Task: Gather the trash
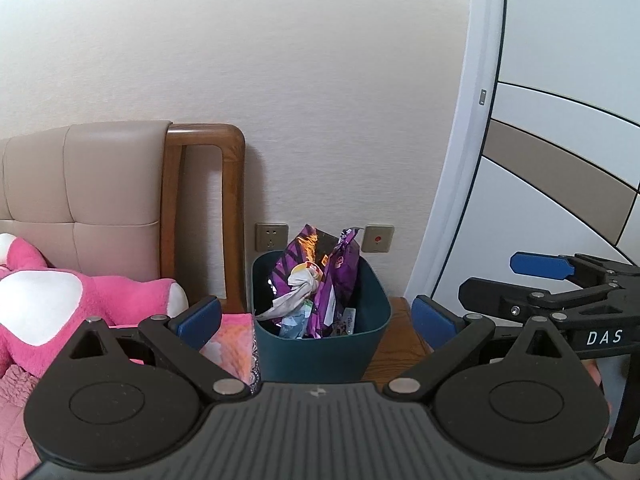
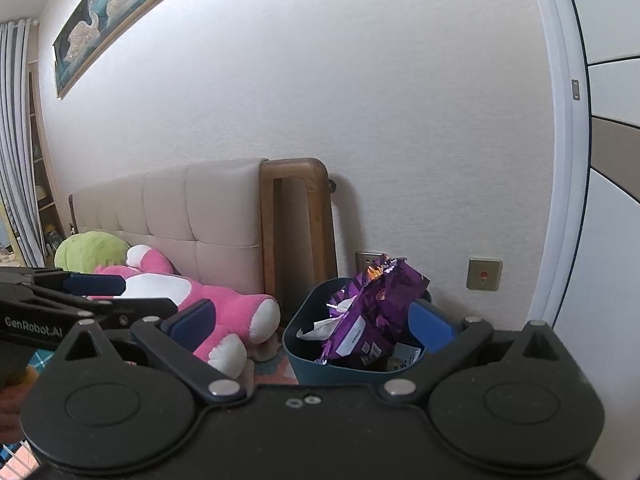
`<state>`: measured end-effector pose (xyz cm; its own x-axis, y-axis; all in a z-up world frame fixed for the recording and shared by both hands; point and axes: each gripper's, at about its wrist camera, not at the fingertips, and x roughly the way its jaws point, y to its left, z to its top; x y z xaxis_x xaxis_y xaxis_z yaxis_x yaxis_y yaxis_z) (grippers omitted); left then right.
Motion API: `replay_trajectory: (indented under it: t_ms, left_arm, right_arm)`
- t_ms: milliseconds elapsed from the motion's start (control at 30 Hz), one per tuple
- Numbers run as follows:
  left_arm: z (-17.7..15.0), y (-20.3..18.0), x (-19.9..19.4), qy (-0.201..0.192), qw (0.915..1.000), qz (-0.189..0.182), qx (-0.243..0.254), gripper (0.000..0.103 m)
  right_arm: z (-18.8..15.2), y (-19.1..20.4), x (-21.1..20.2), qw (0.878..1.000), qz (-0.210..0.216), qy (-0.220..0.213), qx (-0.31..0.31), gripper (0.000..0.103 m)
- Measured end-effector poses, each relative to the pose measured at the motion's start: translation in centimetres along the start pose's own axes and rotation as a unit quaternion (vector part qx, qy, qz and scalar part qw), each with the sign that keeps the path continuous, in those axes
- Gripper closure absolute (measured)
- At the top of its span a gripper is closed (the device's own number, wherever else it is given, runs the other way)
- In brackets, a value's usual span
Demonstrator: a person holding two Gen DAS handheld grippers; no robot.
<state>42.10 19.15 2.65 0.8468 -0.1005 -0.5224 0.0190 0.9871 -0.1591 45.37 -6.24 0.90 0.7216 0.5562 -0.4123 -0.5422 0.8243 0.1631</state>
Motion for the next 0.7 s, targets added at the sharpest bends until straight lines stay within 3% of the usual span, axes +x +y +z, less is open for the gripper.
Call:
replay_trajectory:
  t_ms: [700]
  left_arm:
    - [-0.48,1.00,0.44,0.005,0.9998,-0.017,-0.012,0.001]
  right_arm:
    - [0.40,0.32,-0.10,1.000,-0.004,0.007,-0.009,0.000]
